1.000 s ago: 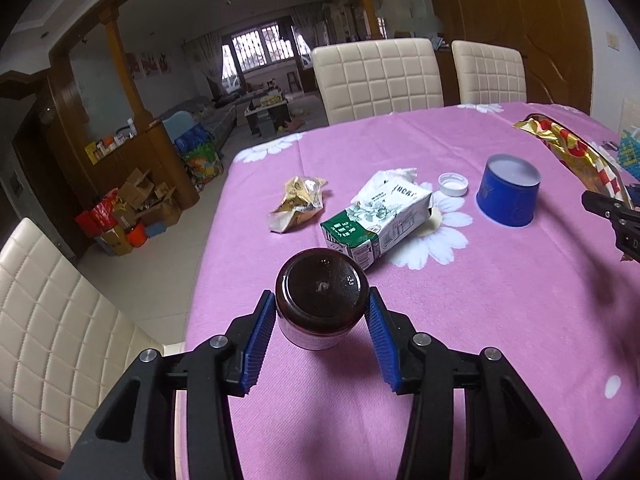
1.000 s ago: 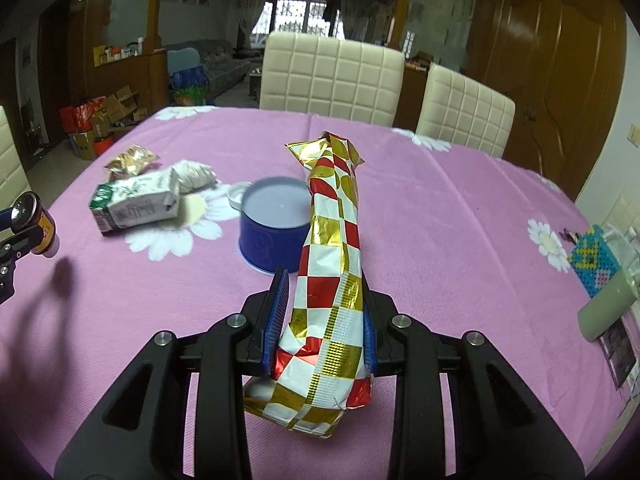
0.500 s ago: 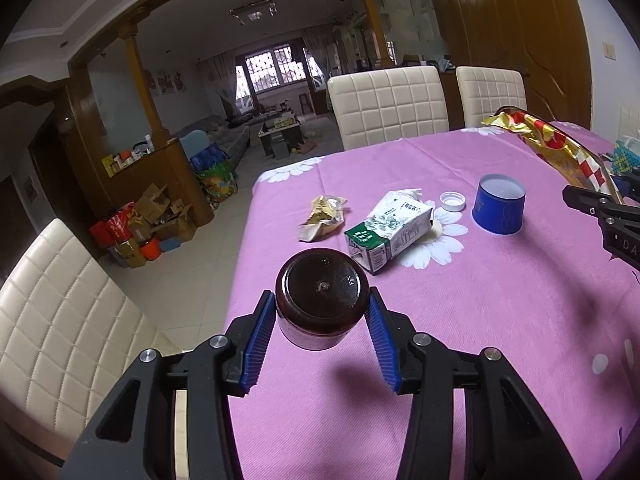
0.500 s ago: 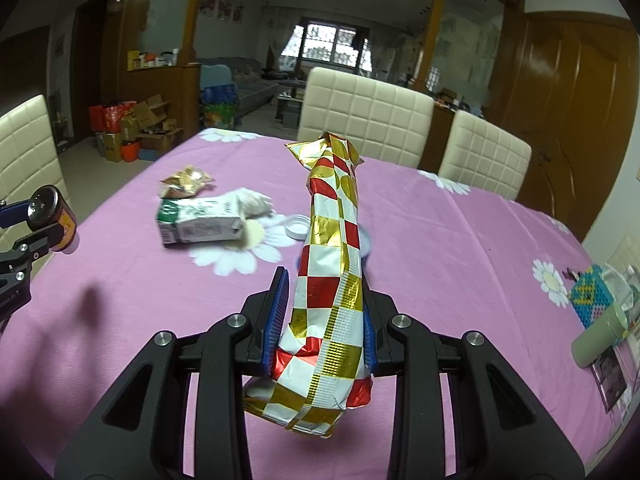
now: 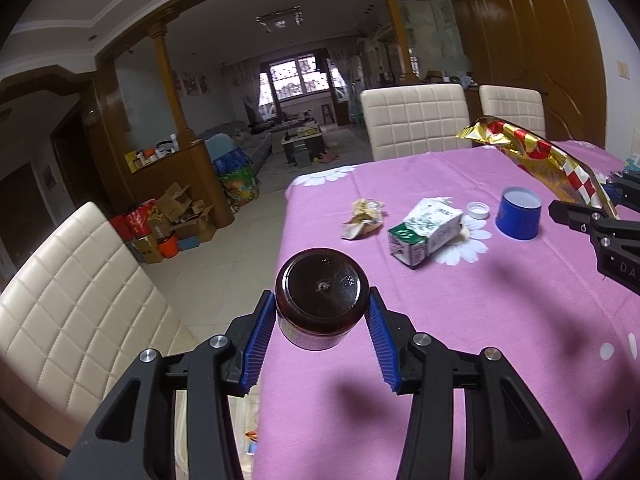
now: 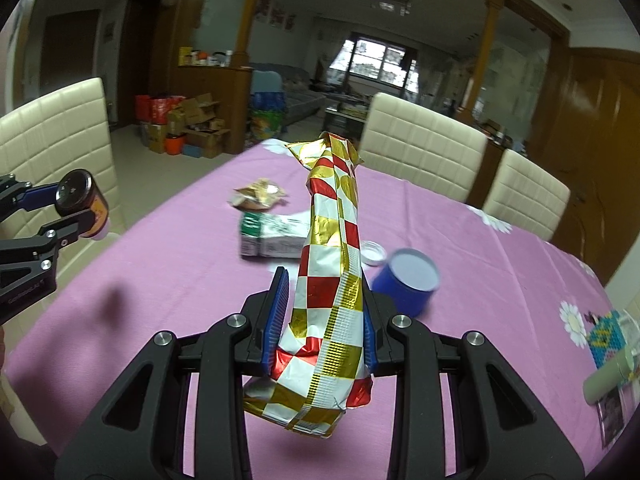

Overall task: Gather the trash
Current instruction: 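Carry the bottle left to the bin and release it while the right gripper carries the checkered wrapper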

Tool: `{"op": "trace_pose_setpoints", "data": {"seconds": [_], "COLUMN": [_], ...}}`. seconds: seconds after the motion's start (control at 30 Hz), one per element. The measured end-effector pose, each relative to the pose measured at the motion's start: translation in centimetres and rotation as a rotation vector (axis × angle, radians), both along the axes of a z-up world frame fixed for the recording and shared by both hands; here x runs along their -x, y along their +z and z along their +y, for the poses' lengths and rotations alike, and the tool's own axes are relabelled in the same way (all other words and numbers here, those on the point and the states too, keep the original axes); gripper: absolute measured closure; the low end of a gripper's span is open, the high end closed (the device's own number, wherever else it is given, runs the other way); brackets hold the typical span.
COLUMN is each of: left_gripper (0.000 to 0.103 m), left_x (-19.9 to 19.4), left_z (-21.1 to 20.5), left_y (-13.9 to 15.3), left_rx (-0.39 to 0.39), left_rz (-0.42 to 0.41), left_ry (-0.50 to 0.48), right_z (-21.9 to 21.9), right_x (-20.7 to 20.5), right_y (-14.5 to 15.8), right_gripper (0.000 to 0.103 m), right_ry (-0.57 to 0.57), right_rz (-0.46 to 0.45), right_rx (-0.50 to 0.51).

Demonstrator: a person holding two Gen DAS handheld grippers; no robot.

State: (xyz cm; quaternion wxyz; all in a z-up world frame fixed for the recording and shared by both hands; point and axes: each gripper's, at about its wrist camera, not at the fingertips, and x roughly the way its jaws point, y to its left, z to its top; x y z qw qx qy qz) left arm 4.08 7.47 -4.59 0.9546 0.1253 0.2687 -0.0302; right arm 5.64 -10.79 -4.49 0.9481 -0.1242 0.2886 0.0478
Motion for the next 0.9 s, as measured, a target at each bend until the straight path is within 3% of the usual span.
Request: {"op": "trace_pose_setpoints", "data": {"seconds": [0.9], "left_gripper": [0.058], "left_x": [-0.7], "left_z": [9.8], "left_y": [-0.8], "left_rx": [0.031], "left_rz": [-0.011], "left_ry": [0.203], "right_z": [12.9], "right_x": [-2.5], "right_y": [0.7], "right_gripper": [0.070], "right_ry": [0.297], "right_rz": [0.002], "right_rx": [0.042]}}
